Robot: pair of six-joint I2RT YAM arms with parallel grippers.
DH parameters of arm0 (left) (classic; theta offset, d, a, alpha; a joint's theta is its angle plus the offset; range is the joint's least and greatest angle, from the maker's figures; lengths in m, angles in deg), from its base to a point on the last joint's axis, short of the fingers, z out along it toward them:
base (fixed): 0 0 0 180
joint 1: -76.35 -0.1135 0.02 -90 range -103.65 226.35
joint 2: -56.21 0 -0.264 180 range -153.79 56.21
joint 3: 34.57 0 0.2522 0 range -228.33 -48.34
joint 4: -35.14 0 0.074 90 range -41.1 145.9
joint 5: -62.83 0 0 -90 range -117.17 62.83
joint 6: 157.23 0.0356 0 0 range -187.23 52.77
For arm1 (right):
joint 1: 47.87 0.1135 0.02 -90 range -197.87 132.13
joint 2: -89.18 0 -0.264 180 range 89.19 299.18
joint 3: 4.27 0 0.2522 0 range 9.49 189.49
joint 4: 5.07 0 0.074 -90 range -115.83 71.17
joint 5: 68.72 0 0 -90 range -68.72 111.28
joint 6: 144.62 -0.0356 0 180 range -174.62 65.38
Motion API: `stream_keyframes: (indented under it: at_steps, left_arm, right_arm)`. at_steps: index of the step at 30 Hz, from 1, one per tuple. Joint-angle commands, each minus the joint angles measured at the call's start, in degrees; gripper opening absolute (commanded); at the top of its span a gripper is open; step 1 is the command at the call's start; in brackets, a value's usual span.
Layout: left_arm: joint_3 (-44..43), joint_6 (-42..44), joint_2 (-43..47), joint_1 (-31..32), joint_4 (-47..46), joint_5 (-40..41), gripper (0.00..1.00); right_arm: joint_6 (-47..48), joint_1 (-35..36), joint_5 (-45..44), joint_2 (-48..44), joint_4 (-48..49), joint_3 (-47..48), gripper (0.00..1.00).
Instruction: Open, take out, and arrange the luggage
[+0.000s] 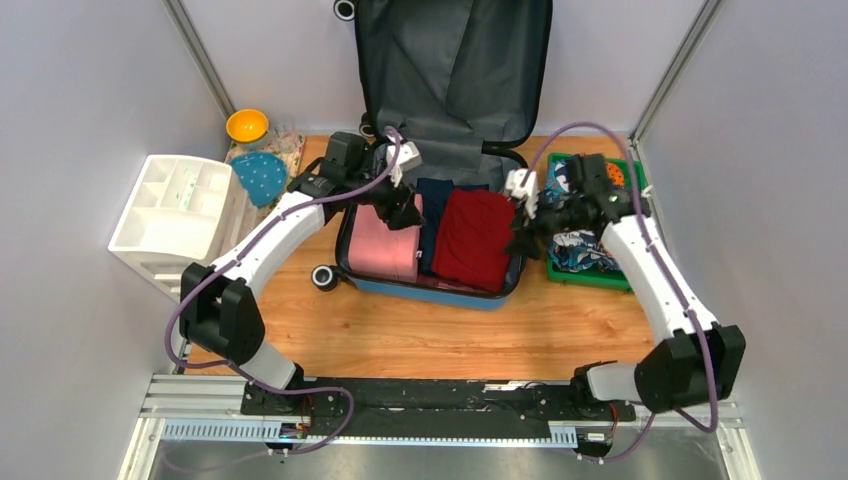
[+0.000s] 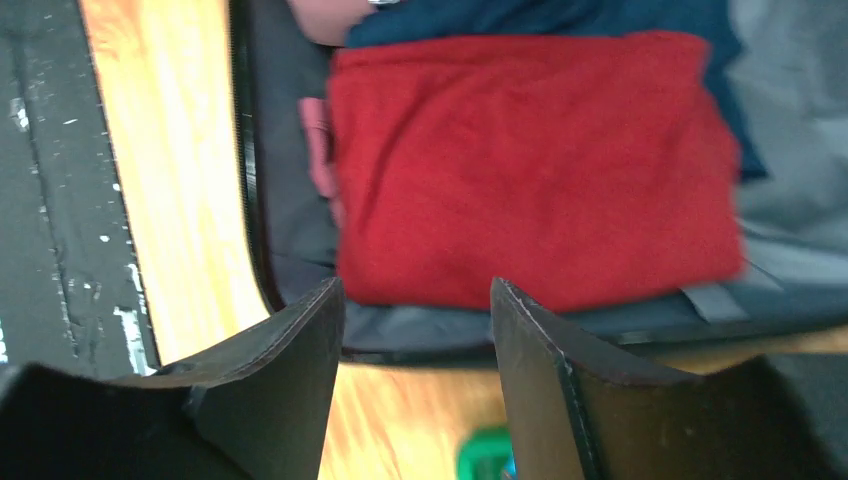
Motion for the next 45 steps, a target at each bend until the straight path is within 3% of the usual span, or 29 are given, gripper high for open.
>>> stream_keyframes:
  at_steps: [1, 6, 10, 12, 16, 24, 27, 28, 33, 34, 39, 42, 45]
  left_arm:
    - [2.16, -12.89, 2.96, -5.96, -7.14, -3.32, 0.74]
    - [4.01, -15.04, 4.11, -8.44, -8.13, -3.60, 0.74]
    - [5.33, -14.60, 5.69, -9.06, -7.51, -2.80, 0.74]
    - [6.38, -14.16, 6.83, -9.41, -7.07, -2.89, 0.73]
    - [7.79, -13.98, 8.24, -10.20, -7.07, -3.24, 0.73]
    - [9.28, -14.16, 9.21, -11.08, -7.60, -4.29, 0.73]
    - [9.37, -14.07, 9.21, -11.35, -7.60, -4.65, 0.73]
    - [9.29, -14.07, 8.94, -11.35, -7.60, -5.00, 0.73]
    - [8.84, -14.25, 8.59, -11.52, -7.95, -5.88, 0.72]
    - [8.93, -14.42, 8.50, -11.52, -8.12, -6.23, 0.71]
    - [9.02, -15.56, 7.97, -11.61, -9.44, -7.20, 0.70]
    - [9.11, -16.00, 7.62, -11.61, -9.88, -7.55, 0.70]
    - [9.11, -16.53, 7.27, -11.61, -10.23, -7.81, 0.70]
  right_arm:
    - [-17.30, 12.23, -7.21, -5.83, 21.57, -10.75, 0.58]
    - [-23.64, 22.73, -17.22, -2.86, 35.40, -17.70, 0.55]
    - [-25.76, 27.91, -22.16, 1.27, 41.73, -19.02, 0.71]
    - [-24.79, 28.80, -23.13, 2.42, 42.27, -19.81, 0.71]
    - [-22.07, 30.21, -25.07, 6.98, 41.40, -20.34, 0.81]
    - [-16.44, 30.56, -28.92, 10.51, 42.36, -23.42, 0.85]
    - [-16.96, 30.56, -32.61, 10.16, 43.15, -23.25, 0.74]
    - [-17.58, 30.48, -33.32, 9.20, 43.15, -22.37, 0.62]
    - [-19.17, 29.42, -31.41, 4.10, 38.60, -18.68, 0.35]
    - [-18.99, 28.72, -30.53, 2.70, 37.71, -18.24, 0.23]
    - [-18.37, 25.82, -24.82, 0.58, 31.65, -14.29, 0.13]
    - [-17.76, 23.54, -21.65, 0.49, 29.01, -11.65, 0.00]
    - [-17.85, 21.16, -20.15, 1.81, 28.12, -9.98, 0.00]
